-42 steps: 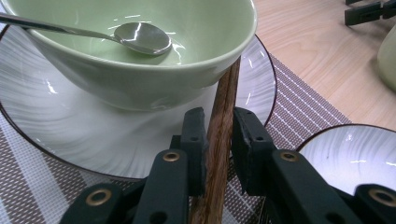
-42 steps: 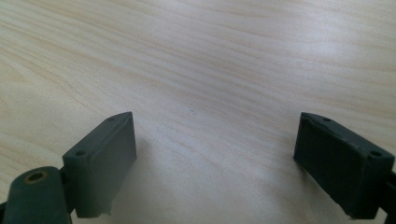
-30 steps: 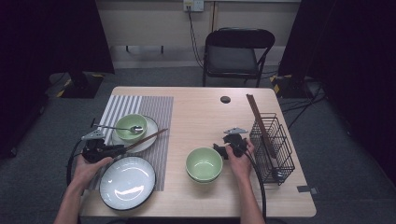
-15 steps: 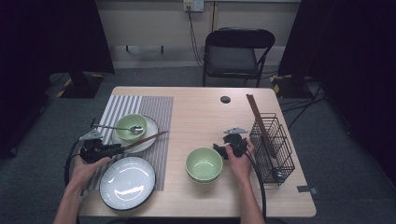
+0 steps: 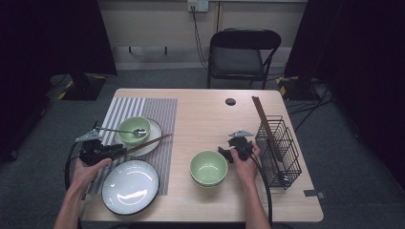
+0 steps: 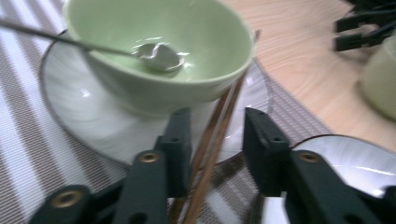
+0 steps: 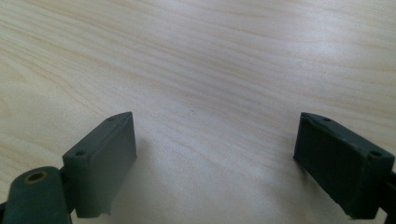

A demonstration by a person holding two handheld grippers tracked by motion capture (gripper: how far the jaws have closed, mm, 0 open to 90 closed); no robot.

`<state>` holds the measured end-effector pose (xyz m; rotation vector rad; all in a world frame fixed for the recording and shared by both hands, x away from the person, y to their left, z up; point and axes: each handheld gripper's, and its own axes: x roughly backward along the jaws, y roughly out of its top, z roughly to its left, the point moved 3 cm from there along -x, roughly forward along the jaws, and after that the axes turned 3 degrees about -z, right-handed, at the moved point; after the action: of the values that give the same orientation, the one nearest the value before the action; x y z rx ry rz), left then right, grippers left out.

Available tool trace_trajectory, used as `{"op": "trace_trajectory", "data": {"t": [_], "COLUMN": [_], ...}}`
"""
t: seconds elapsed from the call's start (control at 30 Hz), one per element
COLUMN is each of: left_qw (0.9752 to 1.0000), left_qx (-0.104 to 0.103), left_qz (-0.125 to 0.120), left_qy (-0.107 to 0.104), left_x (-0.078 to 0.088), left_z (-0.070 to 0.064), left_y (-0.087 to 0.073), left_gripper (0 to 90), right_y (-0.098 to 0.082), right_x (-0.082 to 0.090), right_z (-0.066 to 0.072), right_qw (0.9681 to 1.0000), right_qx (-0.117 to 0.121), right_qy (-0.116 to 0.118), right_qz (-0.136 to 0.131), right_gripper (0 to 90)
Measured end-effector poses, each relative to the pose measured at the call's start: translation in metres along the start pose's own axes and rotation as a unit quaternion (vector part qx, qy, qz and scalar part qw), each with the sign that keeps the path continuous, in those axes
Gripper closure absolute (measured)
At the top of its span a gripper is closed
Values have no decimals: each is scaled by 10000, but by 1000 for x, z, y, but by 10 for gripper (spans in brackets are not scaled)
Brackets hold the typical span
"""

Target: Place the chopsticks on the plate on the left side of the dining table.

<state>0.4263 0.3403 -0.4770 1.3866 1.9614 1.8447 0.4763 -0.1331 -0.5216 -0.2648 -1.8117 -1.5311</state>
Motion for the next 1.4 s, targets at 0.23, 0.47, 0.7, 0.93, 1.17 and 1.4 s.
{"op": "trace_trajectory", "data": {"t": [0.23,0.47,0.7,0.93,1.17,1.4], "left_qw": [9990,9987,9988,9990,9991,9991], "left_qx": [-135,66,89,124,140,96], "left_qz": [272,480,462,428,391,377], "left_qy": [-314,-181,-111,-22,21,151], "left_x": [-9,-14,-12,-9,-8,-8], "left_z": [-8,-2,1,3,5,6], "left_y": [-2,-8,-10,-11,-11,-12], "left_gripper": [811,822,820,783,781,772], "right_y": [0,0,0,0,0,0], "right_x": [0,0,0,0,0,0], "right_z": [0,0,0,0,0,0], "right_qw": [10000,10000,10000,10000,10000,10000], "right_qx": [-1,0,-2,-1,-1,0], "right_qy": [0,0,-1,0,0,-1], "right_qz": [0,2,2,1,1,1], "right_gripper": [120,120,120,120,120,120]}}
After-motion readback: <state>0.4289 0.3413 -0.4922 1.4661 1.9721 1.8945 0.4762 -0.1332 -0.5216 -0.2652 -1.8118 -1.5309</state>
